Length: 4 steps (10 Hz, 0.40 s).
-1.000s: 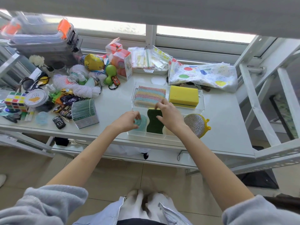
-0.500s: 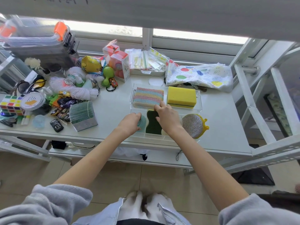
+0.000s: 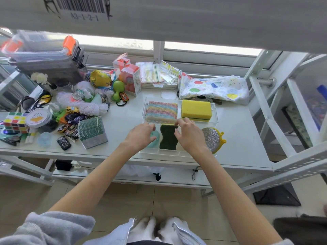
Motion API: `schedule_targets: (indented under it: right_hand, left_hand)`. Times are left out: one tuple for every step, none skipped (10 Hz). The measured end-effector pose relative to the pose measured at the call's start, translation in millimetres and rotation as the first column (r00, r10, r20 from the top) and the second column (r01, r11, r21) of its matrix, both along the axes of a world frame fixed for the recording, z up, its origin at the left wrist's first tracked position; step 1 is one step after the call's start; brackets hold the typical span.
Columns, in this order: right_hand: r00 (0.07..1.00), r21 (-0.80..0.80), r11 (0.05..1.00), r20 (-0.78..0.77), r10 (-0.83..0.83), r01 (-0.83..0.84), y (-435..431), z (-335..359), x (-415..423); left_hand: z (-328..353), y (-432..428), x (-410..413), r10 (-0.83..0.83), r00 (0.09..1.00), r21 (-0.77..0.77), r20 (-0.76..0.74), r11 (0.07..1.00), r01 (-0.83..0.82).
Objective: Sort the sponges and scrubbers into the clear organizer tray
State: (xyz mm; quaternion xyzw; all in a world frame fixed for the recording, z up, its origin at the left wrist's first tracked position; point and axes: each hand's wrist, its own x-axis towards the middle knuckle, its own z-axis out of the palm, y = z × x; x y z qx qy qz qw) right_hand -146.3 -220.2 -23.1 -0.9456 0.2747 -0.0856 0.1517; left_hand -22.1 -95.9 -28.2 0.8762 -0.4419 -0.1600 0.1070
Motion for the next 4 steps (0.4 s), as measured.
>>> schedule_targets:
  right_hand:
    - [1.0,0.045,0.999,-0.01,-0.022,0.023,1.0,13.9,-13.3]
    - [0.999,0.053,0.999,-0.052,-0.004,0.007,2.4,26.5,-22.5]
    - [0.997,0.145,0.989,-0.077,0.001,0.01,6.6,53.4,-33.8]
    - [1.0,0.134,0.991,-0.017,0.005,-0.003,12.6,91.3,-47.9]
  left_hand:
    - [19.4,0.3,-5.0,-0.04,0.999,0.004,0.02,0.999,0.04]
    - [37.6,0.6,-10.0,-0.089,0.994,0.031,0.058,0.996,0.087]
    - [64.7,5.0,-20.6,-0.111,0.993,0.066,0.039,0.992,0.108]
    - [96.8,8.9,-30.4,-0.133,0.985,0.037,0.109,0.991,0.13]
